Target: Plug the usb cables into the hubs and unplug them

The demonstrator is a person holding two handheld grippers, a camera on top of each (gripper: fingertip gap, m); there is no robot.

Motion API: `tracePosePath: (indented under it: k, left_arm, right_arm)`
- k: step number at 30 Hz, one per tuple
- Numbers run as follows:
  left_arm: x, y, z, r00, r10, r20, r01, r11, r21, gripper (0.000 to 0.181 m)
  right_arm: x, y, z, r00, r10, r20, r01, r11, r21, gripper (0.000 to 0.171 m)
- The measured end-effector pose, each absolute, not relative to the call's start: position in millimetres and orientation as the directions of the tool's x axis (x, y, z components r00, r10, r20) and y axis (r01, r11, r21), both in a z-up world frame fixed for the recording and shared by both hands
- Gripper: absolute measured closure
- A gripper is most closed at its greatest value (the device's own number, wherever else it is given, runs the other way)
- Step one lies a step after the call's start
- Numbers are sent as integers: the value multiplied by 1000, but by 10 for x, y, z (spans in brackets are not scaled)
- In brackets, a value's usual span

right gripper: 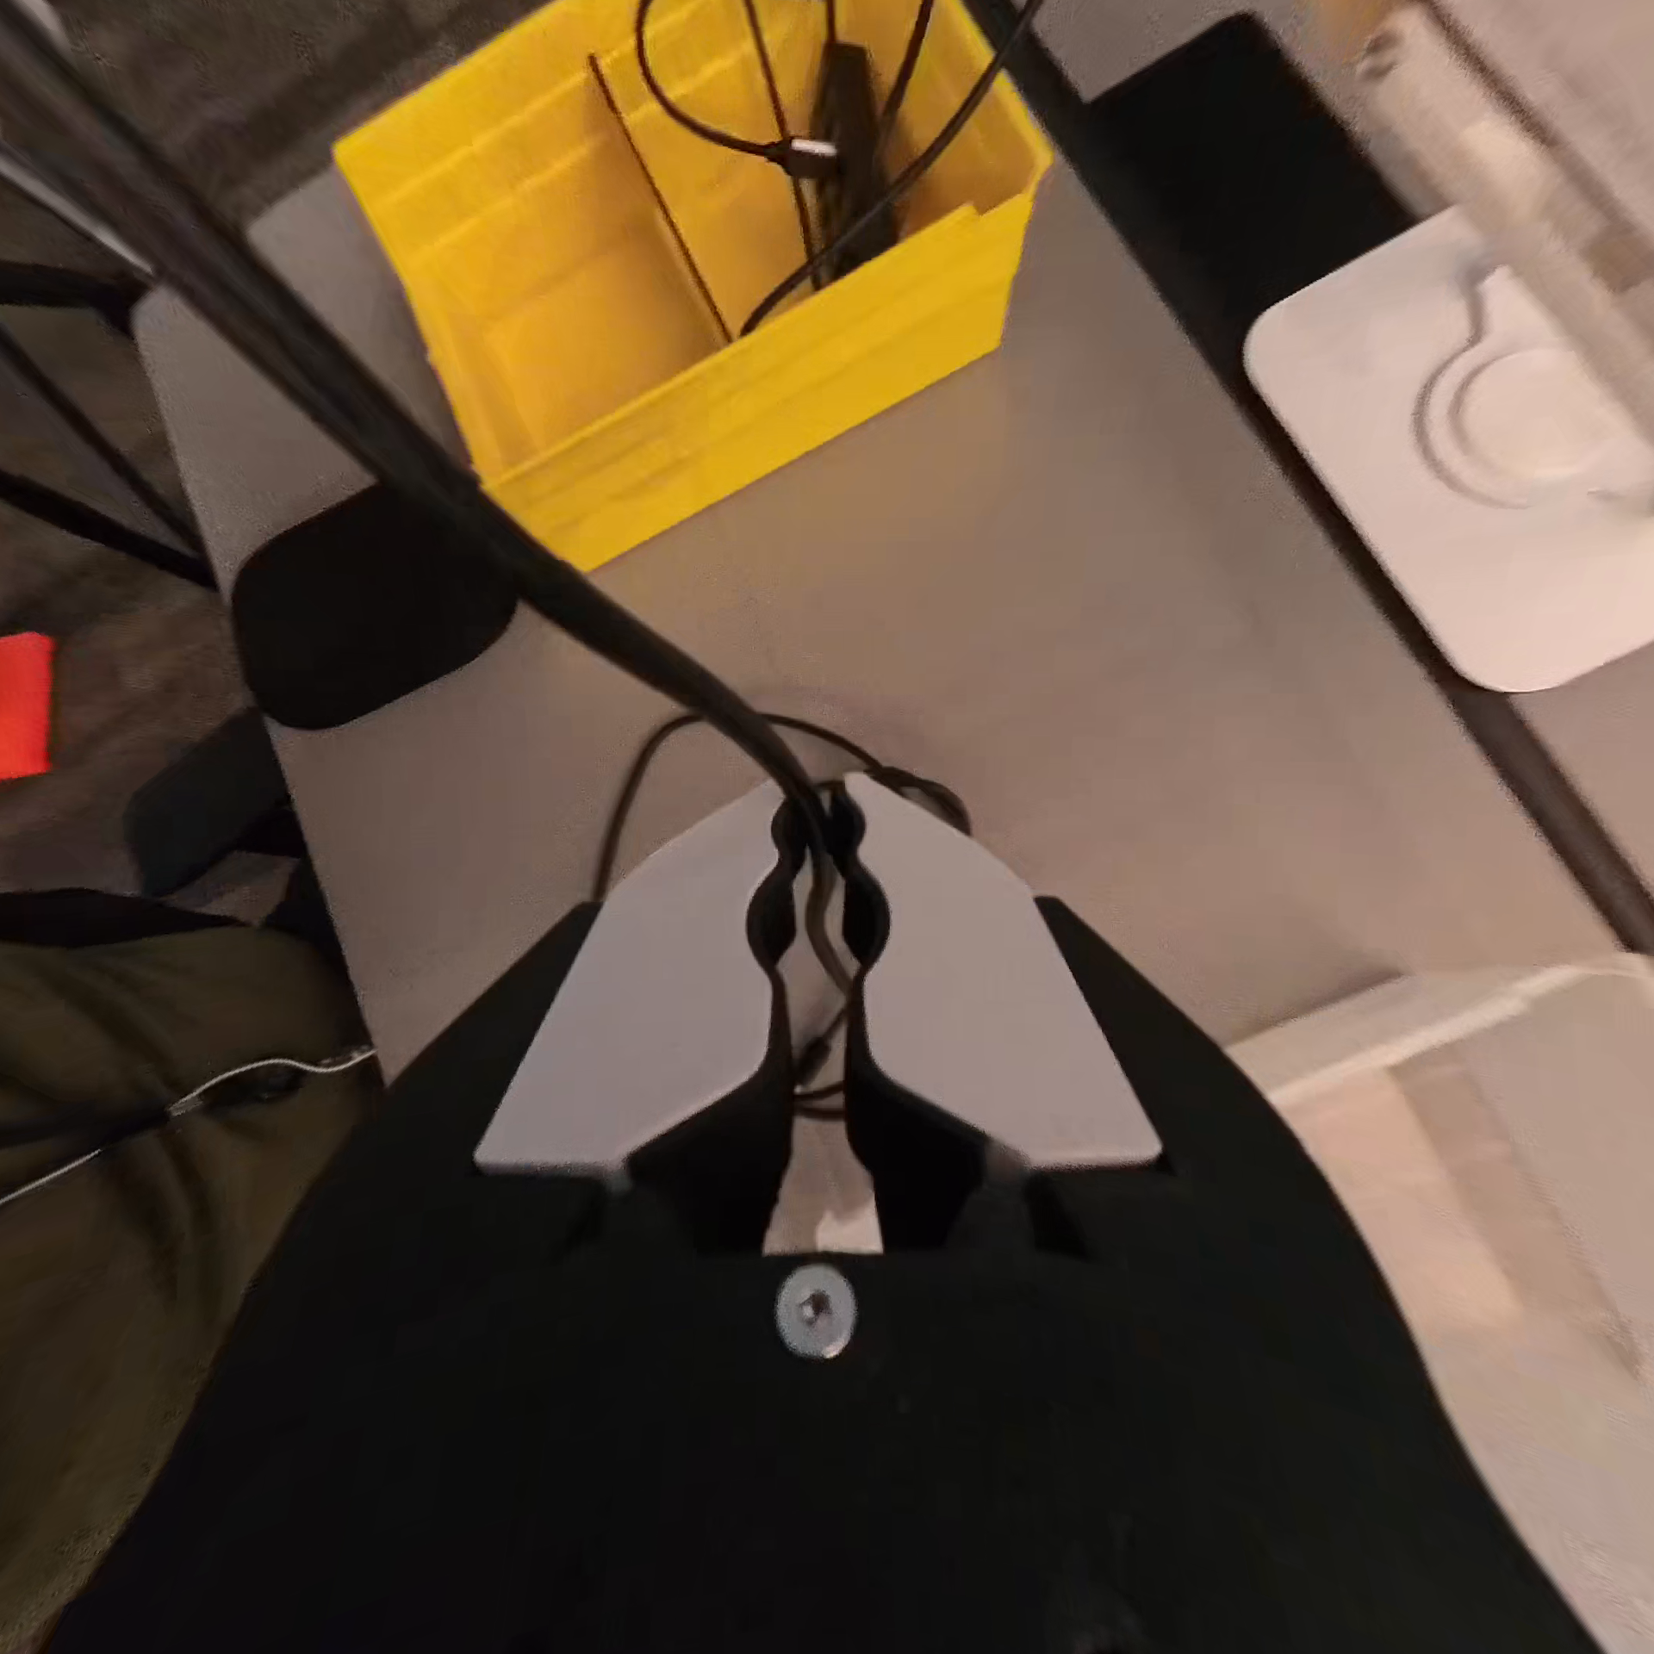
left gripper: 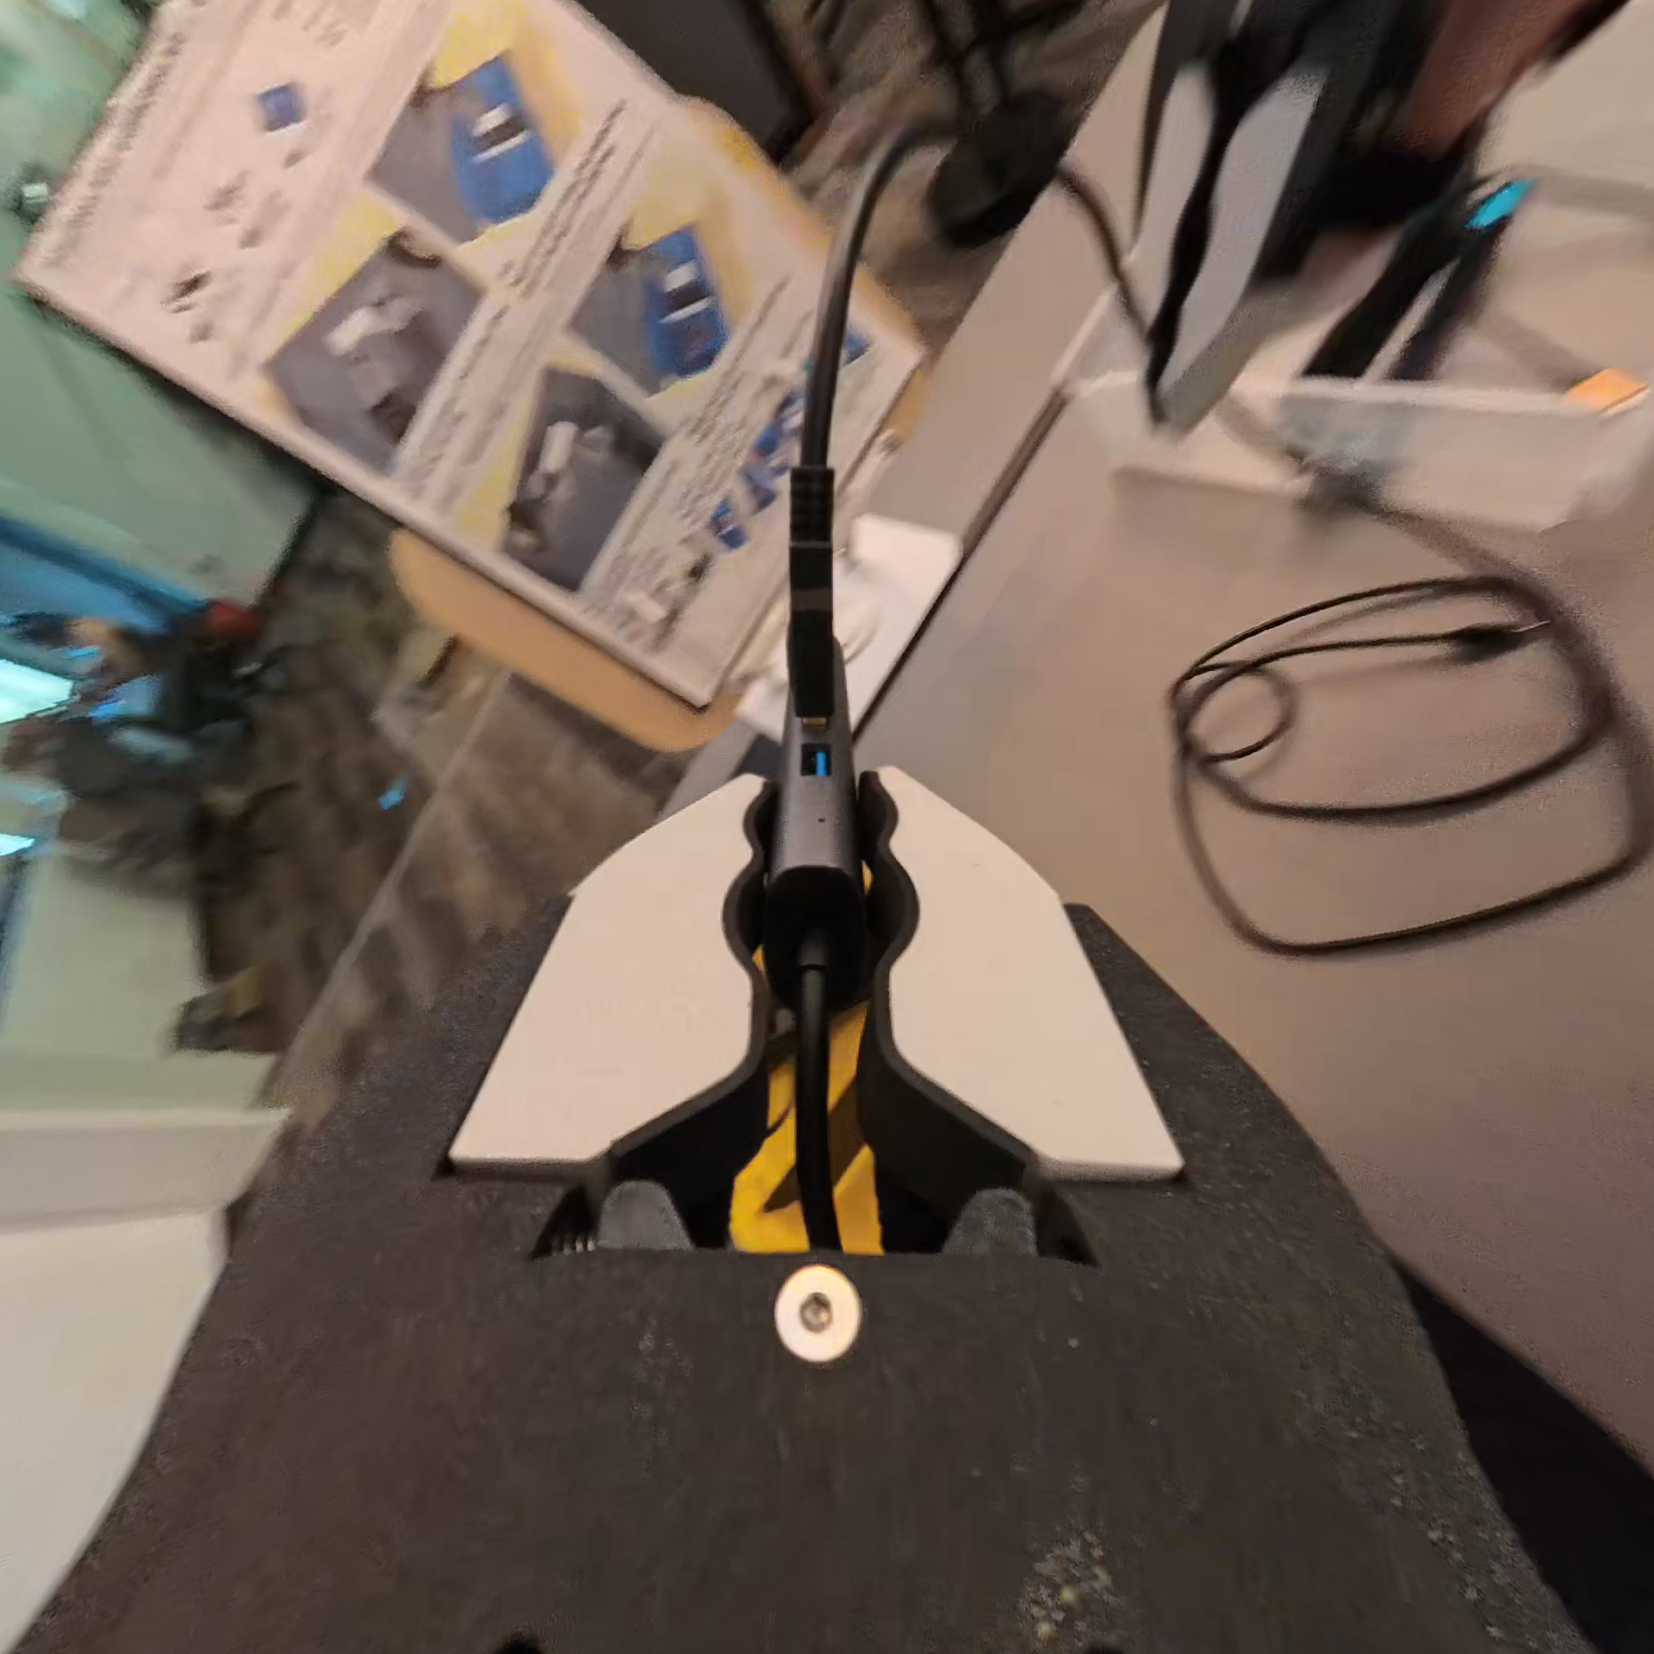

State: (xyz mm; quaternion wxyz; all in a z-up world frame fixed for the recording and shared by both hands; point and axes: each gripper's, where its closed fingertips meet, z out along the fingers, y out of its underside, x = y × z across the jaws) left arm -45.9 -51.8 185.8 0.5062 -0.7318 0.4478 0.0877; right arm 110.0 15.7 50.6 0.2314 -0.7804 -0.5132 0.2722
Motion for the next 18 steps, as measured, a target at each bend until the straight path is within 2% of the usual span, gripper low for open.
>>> tracePosePath:
  k: [4,6,9,14,18]
  left_arm:
    - [-93,-588,1601,553,-667,-499,-699,-46,-713,164]
    - [14,-529,1453,528,-664,-529,-726,-29,-687,163]
    - [184,-406,1235,500,-648,-575,-747,14,-665,163]
    - [390,-190,1001,444,-551,-707,-792,128,-597,163]
    - [527,-52,846,365,-468,-804,-833,222,-507,163]
  right_arm:
    - [1095,-68,19,249,896,-368,602,-441,-665,163]
    - [1124,-101,-189,245,889,-387,612,-452,-649,160]
    - [1137,-106,-267,237,890,-390,569,-453,-687,148]
    - [1323,53,38,291,920,-261,418,-368,-831,125]
    - [1606,97,277,290,954,-74,396,-190,-898,111]
